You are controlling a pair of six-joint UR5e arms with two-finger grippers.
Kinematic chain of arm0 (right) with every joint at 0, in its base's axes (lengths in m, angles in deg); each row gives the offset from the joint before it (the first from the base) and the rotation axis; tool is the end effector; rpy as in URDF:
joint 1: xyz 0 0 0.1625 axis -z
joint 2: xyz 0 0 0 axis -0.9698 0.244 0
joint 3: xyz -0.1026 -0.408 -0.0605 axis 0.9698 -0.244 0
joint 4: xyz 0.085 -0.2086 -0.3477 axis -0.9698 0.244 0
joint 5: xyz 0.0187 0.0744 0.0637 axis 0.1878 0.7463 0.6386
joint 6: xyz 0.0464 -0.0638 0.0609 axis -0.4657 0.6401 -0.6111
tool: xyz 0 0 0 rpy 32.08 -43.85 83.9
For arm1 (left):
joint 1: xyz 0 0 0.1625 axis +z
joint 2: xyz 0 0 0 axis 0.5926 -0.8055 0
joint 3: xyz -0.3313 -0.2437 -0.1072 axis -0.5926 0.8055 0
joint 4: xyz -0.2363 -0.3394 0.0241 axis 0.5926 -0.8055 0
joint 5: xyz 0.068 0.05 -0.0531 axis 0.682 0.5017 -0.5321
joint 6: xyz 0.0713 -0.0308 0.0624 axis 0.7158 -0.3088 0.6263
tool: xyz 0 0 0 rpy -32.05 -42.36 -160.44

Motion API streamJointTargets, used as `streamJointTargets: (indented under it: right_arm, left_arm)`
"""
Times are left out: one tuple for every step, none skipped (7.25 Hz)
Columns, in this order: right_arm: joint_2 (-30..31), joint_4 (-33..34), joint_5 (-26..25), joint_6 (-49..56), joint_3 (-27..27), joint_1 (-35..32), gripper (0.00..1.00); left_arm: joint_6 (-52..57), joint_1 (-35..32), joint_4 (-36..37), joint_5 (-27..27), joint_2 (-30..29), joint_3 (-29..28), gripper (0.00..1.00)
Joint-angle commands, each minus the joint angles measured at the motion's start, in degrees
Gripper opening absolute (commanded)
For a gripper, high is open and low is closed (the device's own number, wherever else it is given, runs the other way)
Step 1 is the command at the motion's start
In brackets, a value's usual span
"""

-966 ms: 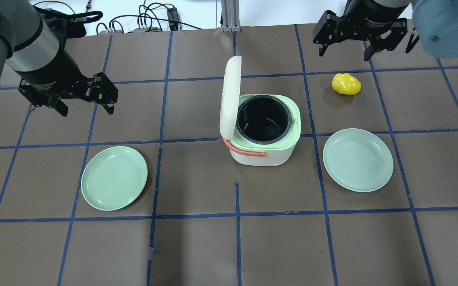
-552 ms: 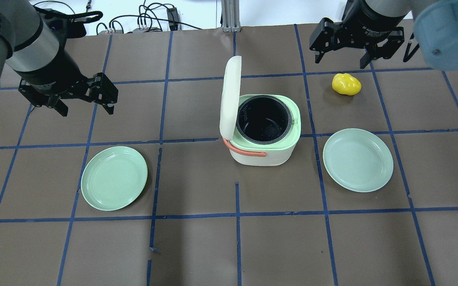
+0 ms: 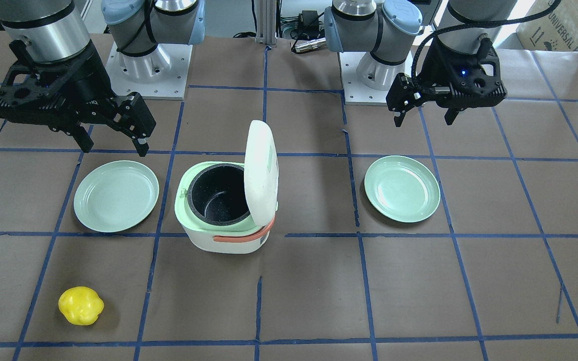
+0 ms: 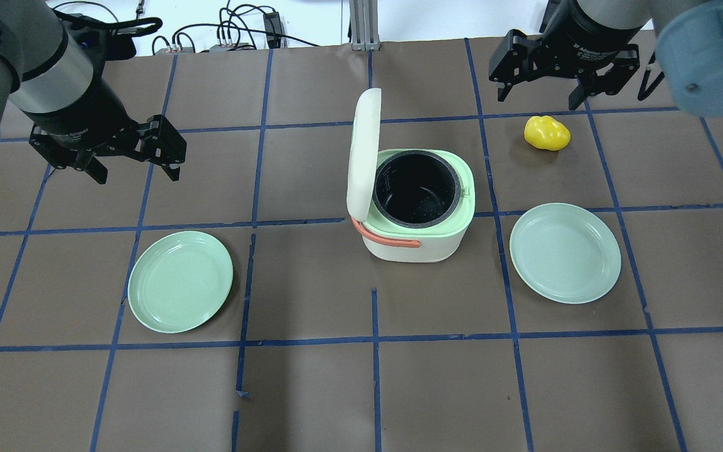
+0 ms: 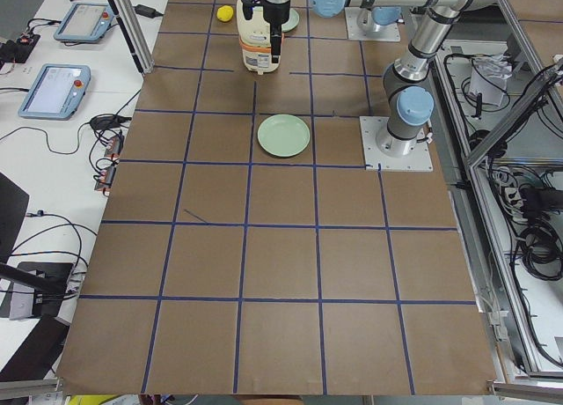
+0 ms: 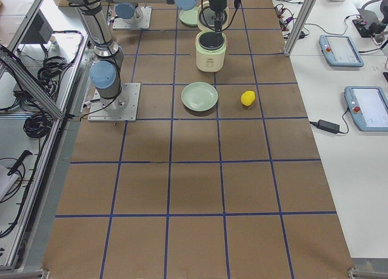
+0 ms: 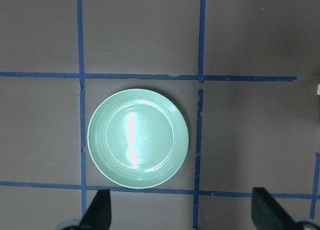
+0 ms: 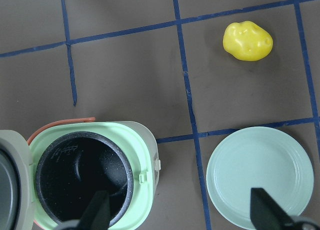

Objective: Press rice cooker button

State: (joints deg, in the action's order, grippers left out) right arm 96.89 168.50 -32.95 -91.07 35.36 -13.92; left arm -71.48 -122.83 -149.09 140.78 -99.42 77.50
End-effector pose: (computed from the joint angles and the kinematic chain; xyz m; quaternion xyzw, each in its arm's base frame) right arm 0.1393 -0.5182 0.5014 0.0707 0.9927 -0.0871 0.0452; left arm -0.0998 -0.4636 0.4865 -0.0157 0.9994 -0.0148 0.0275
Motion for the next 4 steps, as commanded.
streamJointTargets:
  right_arm:
    - [-0.29,0.00,0.17,0.00,0.30,-0.03,1.00]
    - [-0.29,0.26,0.09,-0.09,0.47,-0.03,1.00]
    - [-0.29,0.27,0.09,0.00,0.48,-0.03,1.00]
    - [-0.29,0.27,0.09,0.00,0.39,-0.03,1.00]
  left_arm:
    - [0.00,0.00,0.01,0.00,0.00,0.00,1.00]
    - [0.00,0.00,0.01,0.00,0.00,0.00,1.00]
    - [0.00,0.00,0.01,0.00,0.00,0.00,1.00]
    - [0.00,0.00,0.01,0.00,0.00,0.00,1.00]
